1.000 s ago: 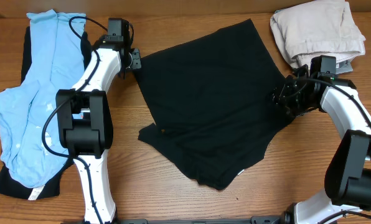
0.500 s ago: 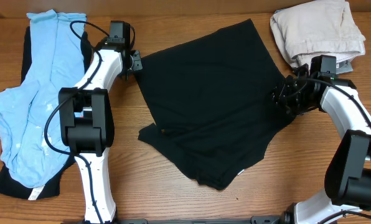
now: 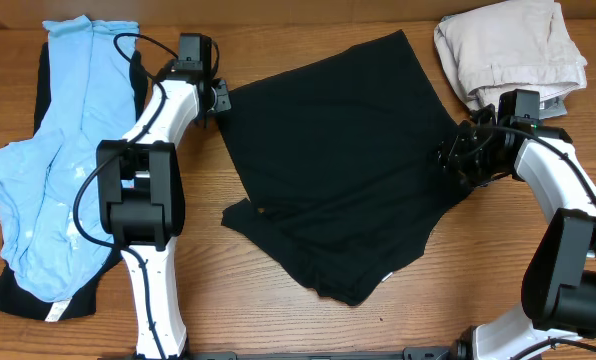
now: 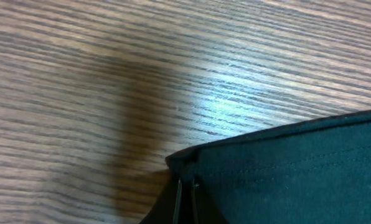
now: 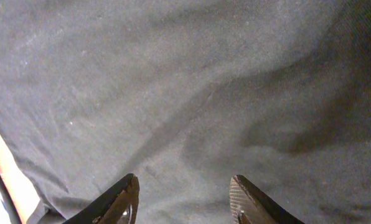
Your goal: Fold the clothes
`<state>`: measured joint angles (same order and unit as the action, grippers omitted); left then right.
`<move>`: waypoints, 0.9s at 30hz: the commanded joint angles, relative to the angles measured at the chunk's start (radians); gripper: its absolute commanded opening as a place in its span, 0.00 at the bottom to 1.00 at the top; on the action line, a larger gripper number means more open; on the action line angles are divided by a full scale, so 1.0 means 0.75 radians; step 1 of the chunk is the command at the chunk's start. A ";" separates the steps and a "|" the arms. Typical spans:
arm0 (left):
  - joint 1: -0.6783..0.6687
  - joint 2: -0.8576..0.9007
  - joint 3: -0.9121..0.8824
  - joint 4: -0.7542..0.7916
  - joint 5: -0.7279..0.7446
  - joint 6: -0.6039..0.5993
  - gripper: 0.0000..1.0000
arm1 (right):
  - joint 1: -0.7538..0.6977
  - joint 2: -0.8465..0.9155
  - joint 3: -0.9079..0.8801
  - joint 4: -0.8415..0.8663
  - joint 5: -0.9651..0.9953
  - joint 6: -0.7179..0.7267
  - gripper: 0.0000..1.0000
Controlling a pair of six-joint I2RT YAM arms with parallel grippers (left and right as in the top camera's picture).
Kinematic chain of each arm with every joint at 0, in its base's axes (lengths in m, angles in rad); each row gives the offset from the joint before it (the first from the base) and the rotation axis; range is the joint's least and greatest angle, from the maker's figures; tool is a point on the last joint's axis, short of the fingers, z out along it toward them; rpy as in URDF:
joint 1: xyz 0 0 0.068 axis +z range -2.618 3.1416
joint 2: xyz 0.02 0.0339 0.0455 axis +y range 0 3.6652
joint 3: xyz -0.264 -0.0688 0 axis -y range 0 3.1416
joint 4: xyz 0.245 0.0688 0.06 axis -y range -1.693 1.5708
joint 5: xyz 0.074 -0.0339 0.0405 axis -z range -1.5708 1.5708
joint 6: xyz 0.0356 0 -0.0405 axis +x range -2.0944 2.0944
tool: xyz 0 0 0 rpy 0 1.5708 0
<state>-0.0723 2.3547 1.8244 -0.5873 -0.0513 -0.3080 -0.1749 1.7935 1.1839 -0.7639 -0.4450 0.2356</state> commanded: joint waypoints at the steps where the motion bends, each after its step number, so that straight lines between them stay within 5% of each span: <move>1: -0.005 0.036 -0.012 0.002 -0.008 0.032 0.04 | 0.021 -0.012 0.029 -0.007 0.003 -0.001 0.50; 7: 0.038 -0.020 0.082 -0.174 -0.100 0.086 0.04 | 0.080 -0.031 0.029 -0.023 -0.003 -0.002 0.43; 17: 0.129 -0.158 0.513 -0.855 -0.120 0.080 0.04 | 0.350 -0.062 0.029 -0.154 0.002 -0.007 0.44; 27: 0.128 -0.317 0.650 -1.076 -0.119 0.081 0.04 | 0.649 -0.062 0.021 -0.430 0.196 0.071 0.45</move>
<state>0.0277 2.1761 2.2845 -1.3773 -0.1249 -0.2588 0.2749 1.7813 1.1858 -1.0599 -0.3763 0.2424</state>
